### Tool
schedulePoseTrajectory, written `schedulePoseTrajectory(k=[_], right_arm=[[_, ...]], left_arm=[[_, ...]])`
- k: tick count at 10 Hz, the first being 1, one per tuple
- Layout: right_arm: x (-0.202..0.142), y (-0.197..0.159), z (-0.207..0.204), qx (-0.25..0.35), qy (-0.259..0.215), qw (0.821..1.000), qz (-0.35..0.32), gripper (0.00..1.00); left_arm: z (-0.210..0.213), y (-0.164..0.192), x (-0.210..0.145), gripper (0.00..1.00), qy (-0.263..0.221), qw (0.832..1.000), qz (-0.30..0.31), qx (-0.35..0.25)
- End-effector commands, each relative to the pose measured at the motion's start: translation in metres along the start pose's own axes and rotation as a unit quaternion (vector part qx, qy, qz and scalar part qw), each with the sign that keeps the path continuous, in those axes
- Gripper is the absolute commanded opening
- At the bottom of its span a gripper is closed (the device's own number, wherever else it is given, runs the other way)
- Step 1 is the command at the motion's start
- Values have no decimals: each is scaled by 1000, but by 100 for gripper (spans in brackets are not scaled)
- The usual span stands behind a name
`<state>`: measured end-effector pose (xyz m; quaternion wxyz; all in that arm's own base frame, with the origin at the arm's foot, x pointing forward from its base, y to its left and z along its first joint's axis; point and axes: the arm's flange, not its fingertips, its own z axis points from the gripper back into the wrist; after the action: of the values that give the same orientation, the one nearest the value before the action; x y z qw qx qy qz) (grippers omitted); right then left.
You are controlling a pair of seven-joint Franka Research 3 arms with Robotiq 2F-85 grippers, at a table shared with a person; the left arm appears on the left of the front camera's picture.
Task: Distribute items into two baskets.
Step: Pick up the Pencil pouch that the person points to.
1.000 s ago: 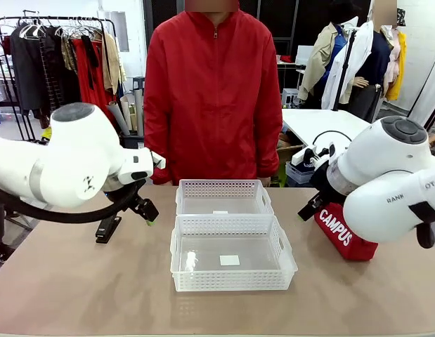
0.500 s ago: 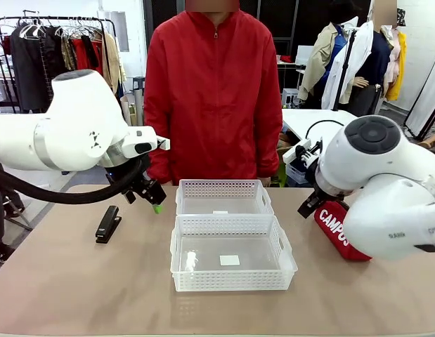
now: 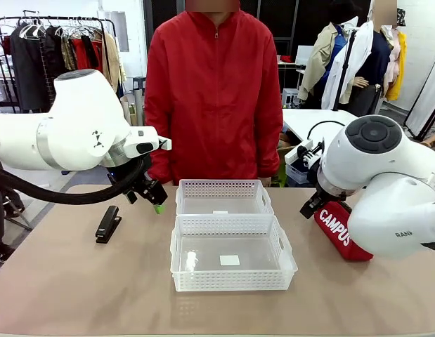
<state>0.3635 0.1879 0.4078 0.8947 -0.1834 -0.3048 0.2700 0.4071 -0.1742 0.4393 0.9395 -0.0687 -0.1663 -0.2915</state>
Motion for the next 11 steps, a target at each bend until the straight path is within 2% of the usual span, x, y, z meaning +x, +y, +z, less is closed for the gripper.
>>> schedulePoseTrajectory(k=[1, 3, 5, 7, 8, 9, 11], right_arm=[[3, 1, 0, 2, -7, 1000, 4, 100], [0, 1, 0, 0, -1, 1000, 1, 100], [19, -19, 5, 113, 7, 991, -69, 100], [32, -32, 12, 193, 24, 976, -97, 100], [36, -39, 17, 225, 21, 967, -116, 100], [40, -49, 24, 270, 19, 954, -132, 100], [44, -68, 34, 341, 2, 923, -180, 100]], left_arm=[[0, 2, -3, 100, -3, 1000, 1, 3], [0, 2, -3, 100, -3, 1000, 1, 3], [0, 1, 0, 100, 0, 1000, 1, 1], [2, 4, 1, 100, 28, 999, 19, -16], [7, 5, 4, 100, 29, 998, 26, -39], [17, 7, 8, 100, 28, 995, 39, -87], [44, 11, 17, 100, -2, 983, 83, -164]])
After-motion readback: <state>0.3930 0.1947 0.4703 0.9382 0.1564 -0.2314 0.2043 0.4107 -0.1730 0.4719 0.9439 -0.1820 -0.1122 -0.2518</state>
